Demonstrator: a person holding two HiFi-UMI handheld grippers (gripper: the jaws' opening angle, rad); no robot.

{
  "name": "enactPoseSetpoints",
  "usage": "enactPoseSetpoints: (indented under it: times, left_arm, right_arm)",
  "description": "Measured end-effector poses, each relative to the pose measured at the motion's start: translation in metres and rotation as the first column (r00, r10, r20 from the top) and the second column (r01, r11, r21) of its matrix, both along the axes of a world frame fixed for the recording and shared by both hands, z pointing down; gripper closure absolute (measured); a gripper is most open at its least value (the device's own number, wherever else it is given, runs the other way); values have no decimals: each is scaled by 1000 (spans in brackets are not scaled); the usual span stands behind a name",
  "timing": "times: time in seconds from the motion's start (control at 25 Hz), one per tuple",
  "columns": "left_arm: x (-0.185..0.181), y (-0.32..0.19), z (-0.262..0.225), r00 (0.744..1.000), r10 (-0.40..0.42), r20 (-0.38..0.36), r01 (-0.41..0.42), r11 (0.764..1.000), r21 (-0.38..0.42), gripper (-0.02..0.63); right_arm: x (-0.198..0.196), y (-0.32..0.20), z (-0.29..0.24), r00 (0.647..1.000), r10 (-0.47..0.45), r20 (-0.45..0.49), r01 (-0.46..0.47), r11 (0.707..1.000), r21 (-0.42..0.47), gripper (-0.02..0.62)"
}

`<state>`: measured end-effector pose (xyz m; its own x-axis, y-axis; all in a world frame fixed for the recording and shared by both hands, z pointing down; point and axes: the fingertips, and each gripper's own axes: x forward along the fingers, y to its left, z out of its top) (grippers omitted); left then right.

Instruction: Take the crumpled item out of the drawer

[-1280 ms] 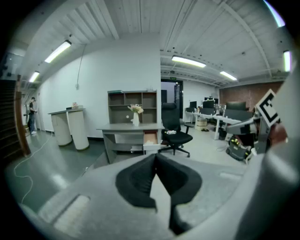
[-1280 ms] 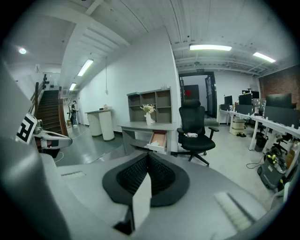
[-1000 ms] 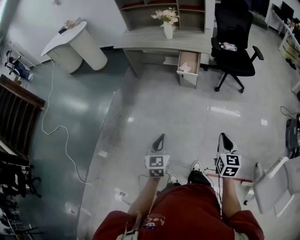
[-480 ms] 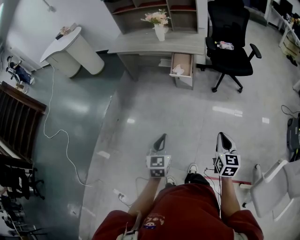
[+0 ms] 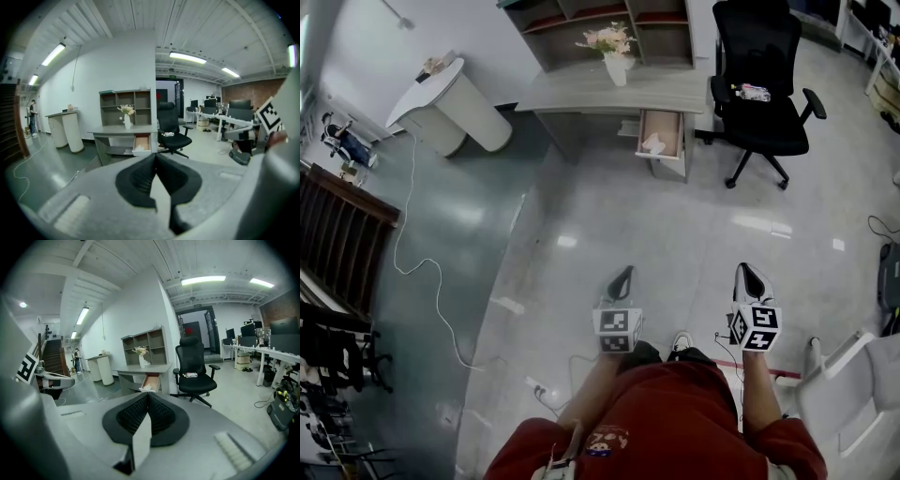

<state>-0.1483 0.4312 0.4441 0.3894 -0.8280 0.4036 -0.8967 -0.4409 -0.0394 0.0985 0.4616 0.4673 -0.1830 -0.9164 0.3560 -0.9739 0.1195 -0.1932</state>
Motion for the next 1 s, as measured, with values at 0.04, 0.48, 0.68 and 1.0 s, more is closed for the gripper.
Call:
enactPoseSetpoints:
  times: [0.04, 0.48, 0.68, 1.0]
  left_arm:
    - [2, -1, 1, 1000, -1, 3, 1, 1000, -3, 607]
    - [6, -44, 16, 1000, -10, -1, 10, 1000, -28, 607]
    - [9, -85, 22, 1000, 8, -9, -9, 1000, -30, 607]
    - [-5, -172, 21, 1000, 21, -22, -22, 999, -48, 607]
  right_arm:
    - [2, -1, 1, 1000, -1, 6, 1, 1000, -1, 594]
    - [3, -47, 12, 1000, -20, 1, 20, 999, -30, 594]
    - [5, -86, 15, 1000, -5, -11, 5, 999, -39, 594]
    - [-11, -171, 5, 1000, -7, -26, 5, 999, -49, 594]
